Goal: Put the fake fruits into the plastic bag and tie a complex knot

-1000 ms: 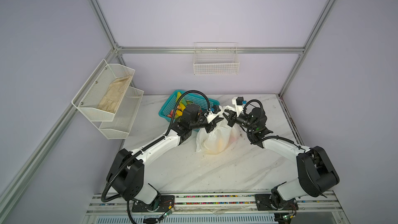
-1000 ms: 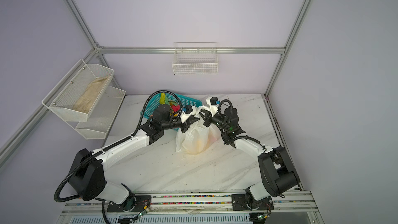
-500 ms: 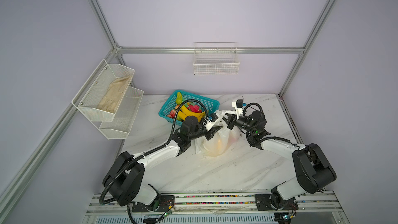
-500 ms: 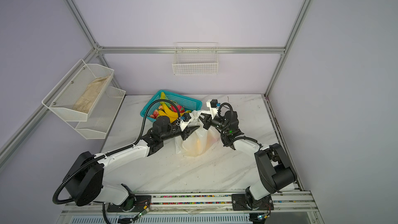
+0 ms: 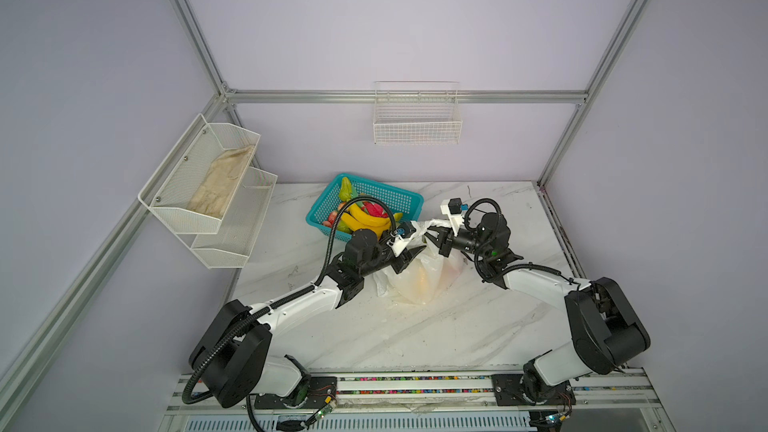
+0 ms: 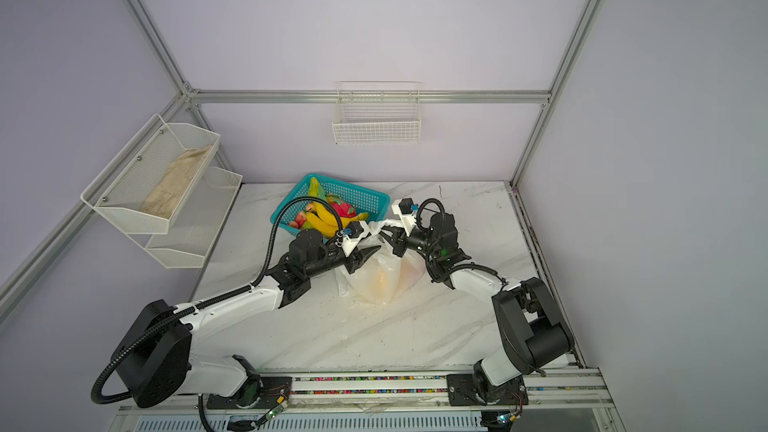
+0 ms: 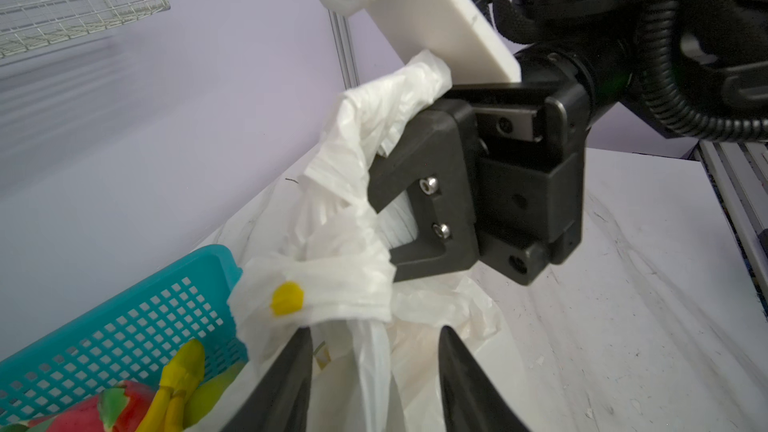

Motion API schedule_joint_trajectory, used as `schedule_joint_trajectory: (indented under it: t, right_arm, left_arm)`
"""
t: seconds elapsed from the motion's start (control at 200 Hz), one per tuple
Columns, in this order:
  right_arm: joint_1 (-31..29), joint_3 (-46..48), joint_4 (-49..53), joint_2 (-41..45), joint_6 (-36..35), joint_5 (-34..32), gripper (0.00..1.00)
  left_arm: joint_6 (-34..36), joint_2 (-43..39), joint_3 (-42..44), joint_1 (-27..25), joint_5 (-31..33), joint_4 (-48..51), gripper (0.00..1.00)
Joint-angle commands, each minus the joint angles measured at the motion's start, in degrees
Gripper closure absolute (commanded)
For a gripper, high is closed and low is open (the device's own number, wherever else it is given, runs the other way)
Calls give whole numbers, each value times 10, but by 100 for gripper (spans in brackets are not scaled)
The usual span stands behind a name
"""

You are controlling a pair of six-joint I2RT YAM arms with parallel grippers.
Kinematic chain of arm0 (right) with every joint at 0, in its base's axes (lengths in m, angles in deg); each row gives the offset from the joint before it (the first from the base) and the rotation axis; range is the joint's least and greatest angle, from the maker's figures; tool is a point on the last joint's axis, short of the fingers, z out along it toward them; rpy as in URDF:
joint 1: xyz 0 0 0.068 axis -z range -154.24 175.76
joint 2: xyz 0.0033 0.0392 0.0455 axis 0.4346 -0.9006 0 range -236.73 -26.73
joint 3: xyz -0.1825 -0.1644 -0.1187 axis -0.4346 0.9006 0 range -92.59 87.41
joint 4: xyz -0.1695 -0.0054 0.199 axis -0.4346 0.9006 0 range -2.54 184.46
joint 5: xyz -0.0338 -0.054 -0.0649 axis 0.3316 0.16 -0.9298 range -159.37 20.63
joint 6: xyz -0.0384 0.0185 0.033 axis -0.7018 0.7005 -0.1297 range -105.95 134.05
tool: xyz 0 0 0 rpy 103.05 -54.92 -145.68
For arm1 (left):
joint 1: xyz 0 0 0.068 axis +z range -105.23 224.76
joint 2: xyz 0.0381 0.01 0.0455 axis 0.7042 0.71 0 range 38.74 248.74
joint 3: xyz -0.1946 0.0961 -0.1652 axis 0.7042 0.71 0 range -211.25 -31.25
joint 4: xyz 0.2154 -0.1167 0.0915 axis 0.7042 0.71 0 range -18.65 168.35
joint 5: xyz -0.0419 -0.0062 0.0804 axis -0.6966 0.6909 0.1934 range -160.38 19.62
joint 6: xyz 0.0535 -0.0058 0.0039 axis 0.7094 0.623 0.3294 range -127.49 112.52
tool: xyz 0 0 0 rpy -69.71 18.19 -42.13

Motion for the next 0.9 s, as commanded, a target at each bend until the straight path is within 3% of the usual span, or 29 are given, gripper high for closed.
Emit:
schedule_joint_trajectory:
  t: [0.0, 0.285, 0.61, 0.755, 0.895]
  right_arm:
    - [-5, -3, -2, 15, -21, 29, 90]
    - [-12, 8, -131, -14, 66, 55, 95]
    - [16, 22, -101, 17, 10, 64, 100]
    - [31, 23, -89, 30, 0, 67, 100]
    - [37, 3, -78, 34, 5, 66, 100]
  left_arm:
    - [10, 2, 22, -1, 8, -27, 51]
    - [0, -6, 47, -1, 11, -55, 43]
    - [-23, -89, 102, 3, 23, -71, 29]
    - [-23, -106, 105, 5, 9, -48, 33]
    - [-21, -77, 86, 4, -12, -52, 46]
